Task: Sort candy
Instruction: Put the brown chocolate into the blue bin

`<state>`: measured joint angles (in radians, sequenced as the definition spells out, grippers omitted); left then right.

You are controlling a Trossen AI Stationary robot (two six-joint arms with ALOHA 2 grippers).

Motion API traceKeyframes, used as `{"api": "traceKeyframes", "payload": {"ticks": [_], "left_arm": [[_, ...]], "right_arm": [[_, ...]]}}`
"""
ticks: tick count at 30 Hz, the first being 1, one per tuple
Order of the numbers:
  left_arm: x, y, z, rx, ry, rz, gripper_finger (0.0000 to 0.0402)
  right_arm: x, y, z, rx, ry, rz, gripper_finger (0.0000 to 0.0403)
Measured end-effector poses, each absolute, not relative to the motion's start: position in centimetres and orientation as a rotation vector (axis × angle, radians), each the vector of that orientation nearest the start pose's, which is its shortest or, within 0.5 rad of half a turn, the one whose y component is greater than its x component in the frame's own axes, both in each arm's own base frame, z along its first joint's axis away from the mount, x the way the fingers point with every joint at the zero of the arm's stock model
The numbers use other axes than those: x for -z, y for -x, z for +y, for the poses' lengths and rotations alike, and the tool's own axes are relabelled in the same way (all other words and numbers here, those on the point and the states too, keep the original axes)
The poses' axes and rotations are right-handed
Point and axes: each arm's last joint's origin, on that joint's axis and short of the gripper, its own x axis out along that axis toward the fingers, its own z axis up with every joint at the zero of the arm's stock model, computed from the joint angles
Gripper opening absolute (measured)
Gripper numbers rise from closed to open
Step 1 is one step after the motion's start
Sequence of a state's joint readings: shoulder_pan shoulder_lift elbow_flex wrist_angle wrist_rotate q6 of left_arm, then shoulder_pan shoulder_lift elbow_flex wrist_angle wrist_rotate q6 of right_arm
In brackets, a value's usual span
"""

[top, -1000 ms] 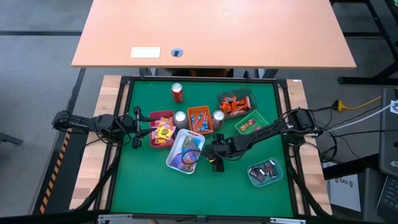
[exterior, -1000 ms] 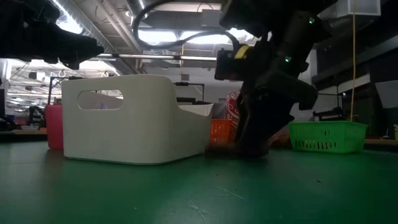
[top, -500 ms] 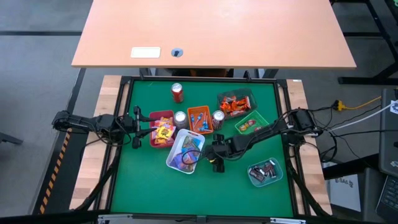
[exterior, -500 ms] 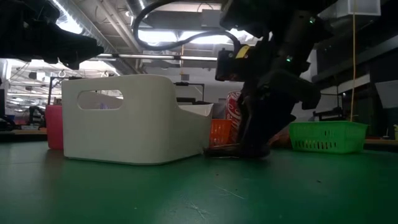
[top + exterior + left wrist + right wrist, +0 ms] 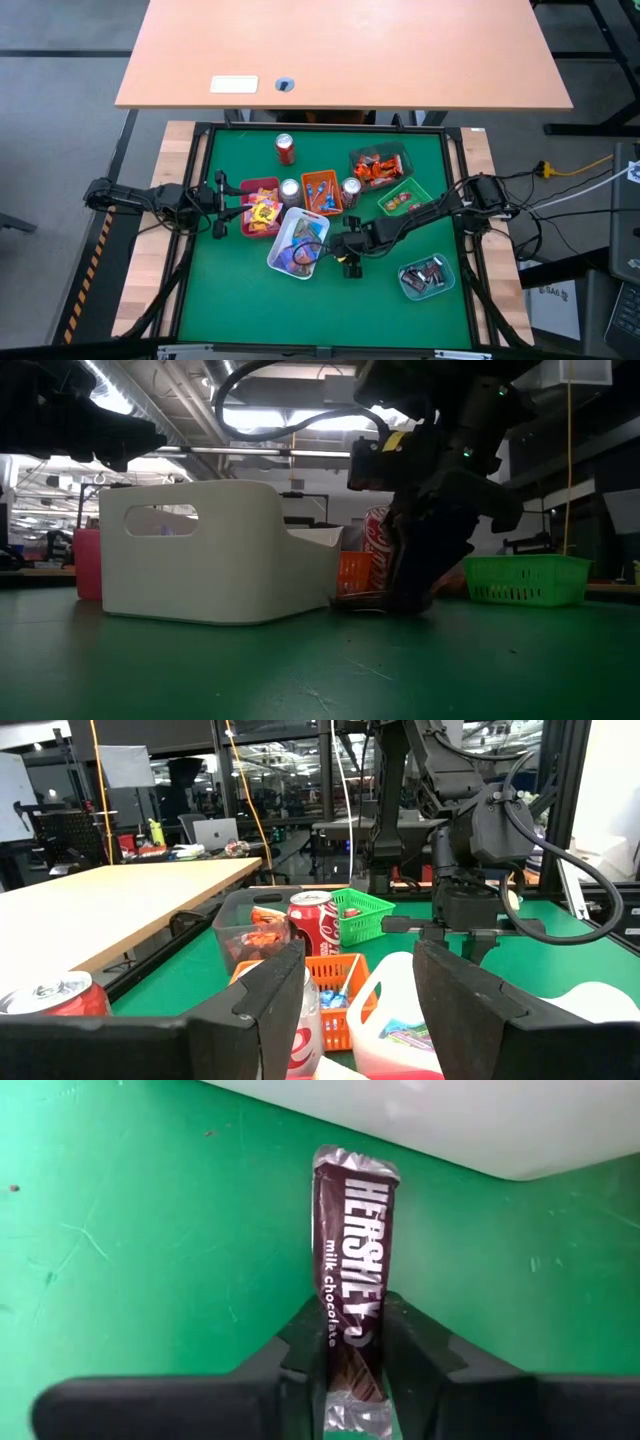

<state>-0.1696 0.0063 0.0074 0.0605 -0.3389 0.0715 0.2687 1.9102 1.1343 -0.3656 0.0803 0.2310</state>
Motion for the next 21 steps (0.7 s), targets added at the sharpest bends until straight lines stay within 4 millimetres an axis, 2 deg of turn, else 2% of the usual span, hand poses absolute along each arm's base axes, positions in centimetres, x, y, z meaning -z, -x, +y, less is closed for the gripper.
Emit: {"api": "traceKeyframes", "payload": {"ticks": [6, 12, 21], "left_arm": [[-17.1, -9.6, -0.7, -0.171, -0.056, -0.054, 0.0178], [-17.1, -9.6, -0.7, -0.171, -0.056, -0.054, 0.0178], [-17.1, -9.6, -0.7, -0.171, -0.056, -0.054, 0.0178]], "right_arm": [[-13.9, -35.1, 9.5, -0.046, -0.013, 1.143, 0.0078], [-14.9, -35.0, 9.5, -0.048, 0.000, 1.244, 0.0078], [-18.1, -34.9, 10.3, -0.089, 0.079, 1.371, 0.0078]]}}
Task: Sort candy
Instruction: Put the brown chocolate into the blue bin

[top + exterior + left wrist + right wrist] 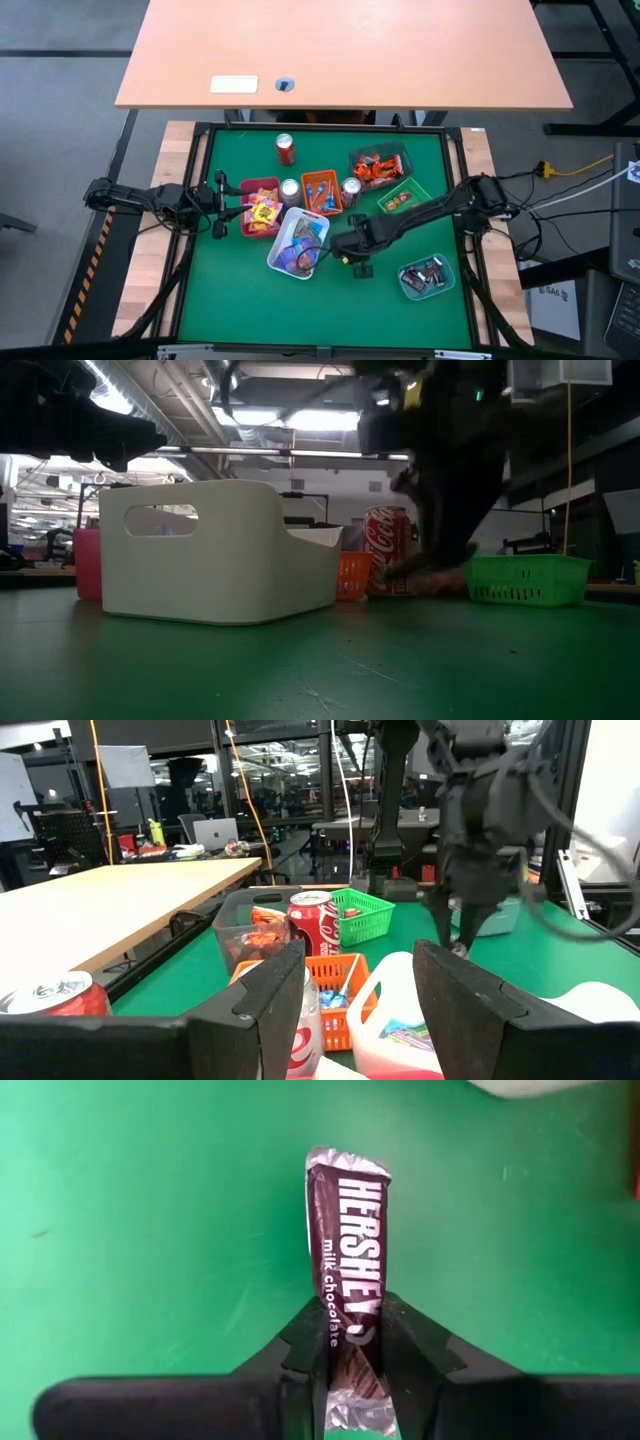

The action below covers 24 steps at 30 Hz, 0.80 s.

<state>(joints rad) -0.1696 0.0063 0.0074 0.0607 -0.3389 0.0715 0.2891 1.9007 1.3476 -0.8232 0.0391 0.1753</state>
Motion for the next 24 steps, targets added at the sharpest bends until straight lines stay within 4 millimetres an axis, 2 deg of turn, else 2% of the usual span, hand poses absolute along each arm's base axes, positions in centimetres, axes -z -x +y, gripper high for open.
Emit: {"api": "traceKeyframes", "payload": {"ticks": [6, 11, 17, 24], "left_arm": [[-17.1, -9.6, -0.7, -0.171, -0.056, -0.054, 0.0178], [-17.1, -9.6, -0.7, -0.171, -0.056, -0.054, 0.0178], [-17.1, -9.6, -0.7, -0.171, -0.056, -0.054, 0.0178], [-17.1, -9.6, -0.7, -0.171, -0.056, -0.054, 0.0178]], "right_arm": [[-20.8, -34.2, 12.2, -0.148, 0.154, 1.448, 0.0078], [-22.5, -32.2, 14.9, -0.200, 0.252, 1.554, 0.0078], [-24.2, -28.1, 17.0, -0.252, 0.334, 1.567, 0.0078], [-24.8, -22.7, 16.6, -0.024, 0.182, 1.543, 0.0078]]}}
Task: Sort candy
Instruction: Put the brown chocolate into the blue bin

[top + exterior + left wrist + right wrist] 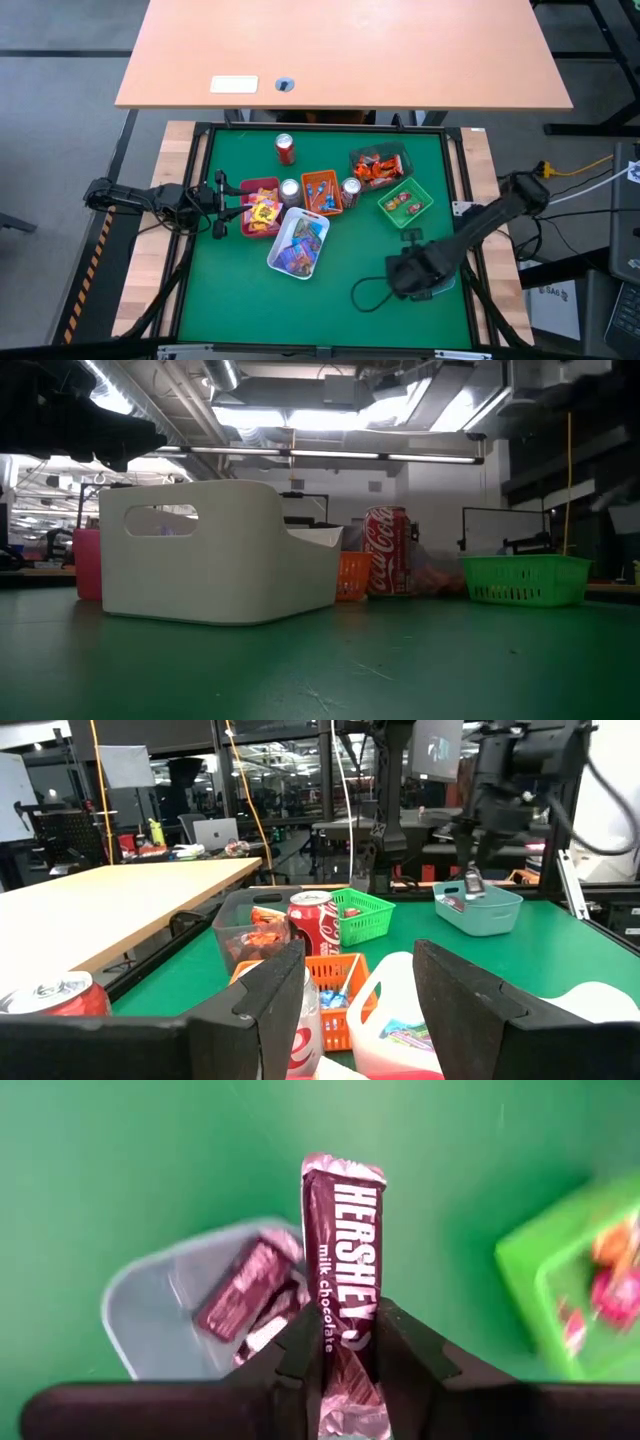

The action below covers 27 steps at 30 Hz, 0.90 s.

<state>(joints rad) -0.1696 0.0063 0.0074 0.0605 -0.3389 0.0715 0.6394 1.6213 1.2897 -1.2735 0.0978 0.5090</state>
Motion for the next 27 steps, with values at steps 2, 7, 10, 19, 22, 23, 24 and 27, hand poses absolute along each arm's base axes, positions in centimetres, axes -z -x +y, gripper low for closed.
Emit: {"api": "traceKeyframes", "payload": {"ticks": [2, 7, 10, 19, 22, 23, 24, 27], "left_arm": [[-17.1, -9.6, -0.7, -0.171, -0.056, -0.054, 0.0178], [-17.1, -9.6, -0.7, -0.171, -0.056, -0.054, 0.0178], [-17.1, -9.6, -0.7, -0.171, -0.056, -0.054, 0.0178], [-17.1, -9.6, -0.7, -0.171, -0.056, -0.054, 0.0178], [-17.1, -9.6, -0.7, -0.171, -0.056, -0.054, 0.0178], [-17.1, -9.6, -0.7, -0.171, -0.056, -0.054, 0.0178], [-17.1, -9.6, -0.7, -0.171, -0.056, -0.054, 0.0178], [-17.1, -9.6, -0.7, -0.171, -0.056, -0.054, 0.0178]], "right_arm": [[-24.3, -21.3, 16.4, 0.021, 0.138, 1.542, 0.0078], [-22.8, -18.3, 16.5, 0.042, 0.107, 1.610, 0.0078], [-21.9, -17.3, 16.8, 0.015, 0.122, 1.666, 0.0078], [-21.0, -16.7, 16.7, 0.018, 0.149, 1.696, 0.0079], [-21.0, -16.7, 16.7, 0.018, 0.149, 1.696, 0.0079], [-21.0, -16.7, 16.7, 0.018, 0.149, 1.696, 0.0079], [-21.0, -16.7, 16.7, 0.018, 0.149, 1.696, 0.0079], [-21.0, -16.6, 16.7, 0.019, 0.150, 1.697, 0.0079]]}}
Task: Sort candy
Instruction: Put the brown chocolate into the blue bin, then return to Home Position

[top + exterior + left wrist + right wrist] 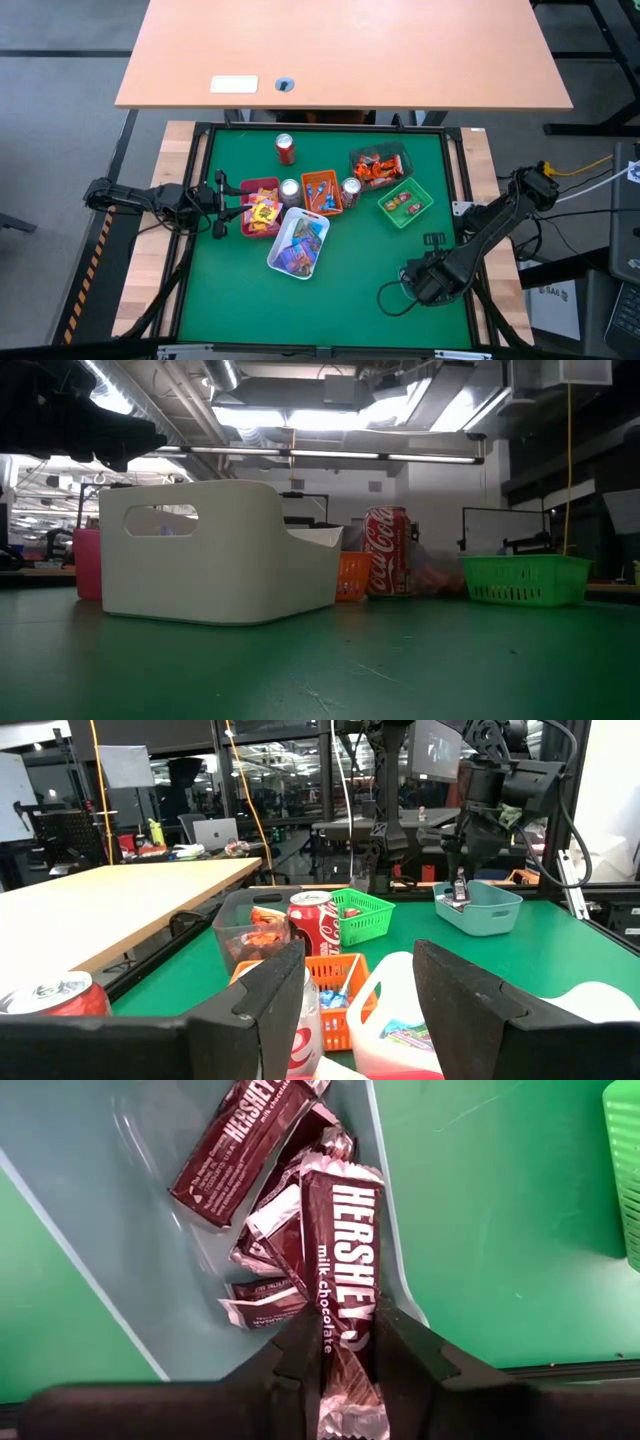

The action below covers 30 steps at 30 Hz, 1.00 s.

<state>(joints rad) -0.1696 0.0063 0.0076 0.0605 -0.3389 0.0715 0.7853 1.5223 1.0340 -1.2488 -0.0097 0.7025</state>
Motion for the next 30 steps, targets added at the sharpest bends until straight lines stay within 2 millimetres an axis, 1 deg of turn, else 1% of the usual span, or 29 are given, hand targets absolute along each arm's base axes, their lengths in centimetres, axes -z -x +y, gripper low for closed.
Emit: {"api": "traceKeyframes", "payload": {"ticks": [4, 12, 16, 19, 22, 30], "left_arm": [[-17.1, -9.6, -0.7, -0.171, -0.056, -0.054, 0.0178], [-17.1, -9.6, -0.7, -0.171, -0.056, -0.054, 0.0178], [-17.1, -9.6, -0.7, -0.171, -0.056, -0.054, 0.0178], [-17.1, -9.6, -0.7, -0.171, -0.056, -0.054, 0.0178], [-17.1, -9.6, -0.7, -0.171, -0.056, -0.054, 0.0178], [-17.1, -9.6, -0.7, -0.171, -0.056, -0.054, 0.0178]], "right_arm": [[-21.0, -16.6, 16.7, 0.020, 0.152, 1.698, 0.0094], [-21.0, -16.7, 16.5, 0.042, 0.184, 1.677, 0.0173], [-21.0, -16.7, 16.5, 0.037, 0.215, 1.663, 0.0189], [-21.0, -16.9, 16.3, 0.004, 0.240, 1.667, 0.0184], [-21.0, -17.4, 15.7, -0.008, 0.224, 1.684, 0.0169], [-21.0, -19.9, 12.6, 0.035, 0.123, 1.709, 0.0109]]}}
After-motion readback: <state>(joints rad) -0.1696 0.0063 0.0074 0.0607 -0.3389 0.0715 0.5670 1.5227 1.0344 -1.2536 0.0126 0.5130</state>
